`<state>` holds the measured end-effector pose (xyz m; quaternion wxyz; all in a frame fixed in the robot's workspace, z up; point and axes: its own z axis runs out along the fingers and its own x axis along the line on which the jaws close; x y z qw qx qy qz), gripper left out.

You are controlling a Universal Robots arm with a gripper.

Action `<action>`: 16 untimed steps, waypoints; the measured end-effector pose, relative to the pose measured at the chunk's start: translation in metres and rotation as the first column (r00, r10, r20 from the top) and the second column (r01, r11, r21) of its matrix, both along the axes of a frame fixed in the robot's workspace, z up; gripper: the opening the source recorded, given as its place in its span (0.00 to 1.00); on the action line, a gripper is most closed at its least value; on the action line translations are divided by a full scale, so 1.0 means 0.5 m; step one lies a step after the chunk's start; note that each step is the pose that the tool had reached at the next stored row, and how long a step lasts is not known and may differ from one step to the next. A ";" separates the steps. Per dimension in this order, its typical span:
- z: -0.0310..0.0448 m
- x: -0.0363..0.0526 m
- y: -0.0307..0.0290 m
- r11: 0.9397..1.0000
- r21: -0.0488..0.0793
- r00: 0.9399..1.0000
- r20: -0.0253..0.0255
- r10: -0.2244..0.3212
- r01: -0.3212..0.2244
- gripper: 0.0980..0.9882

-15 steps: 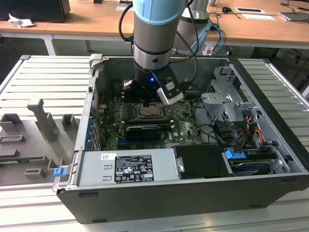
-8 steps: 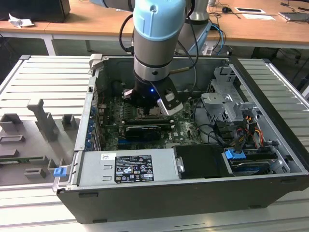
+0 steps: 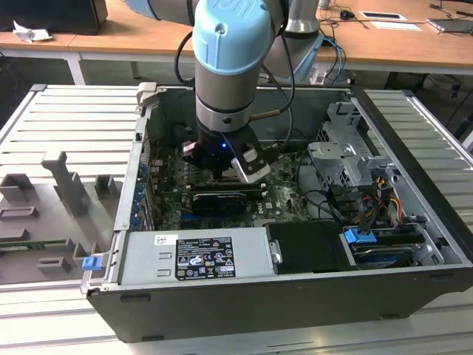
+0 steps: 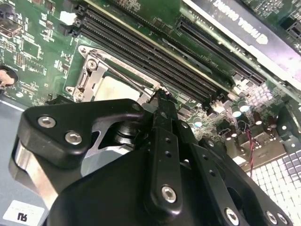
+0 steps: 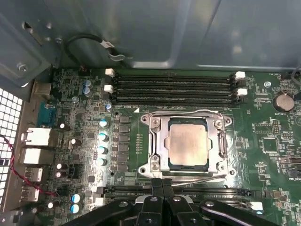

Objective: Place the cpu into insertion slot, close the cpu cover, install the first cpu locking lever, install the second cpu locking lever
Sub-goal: 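Install the second cpu locking lever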

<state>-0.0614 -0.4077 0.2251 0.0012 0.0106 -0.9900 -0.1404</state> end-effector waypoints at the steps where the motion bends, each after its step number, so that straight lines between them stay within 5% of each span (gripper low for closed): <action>1: -0.002 0.000 0.000 1.000 0.004 1.000 0.000 0.000 0.000 0.01; 16: -0.009 -0.001 -0.001 1.000 0.015 1.000 0.000 0.000 0.000 0.01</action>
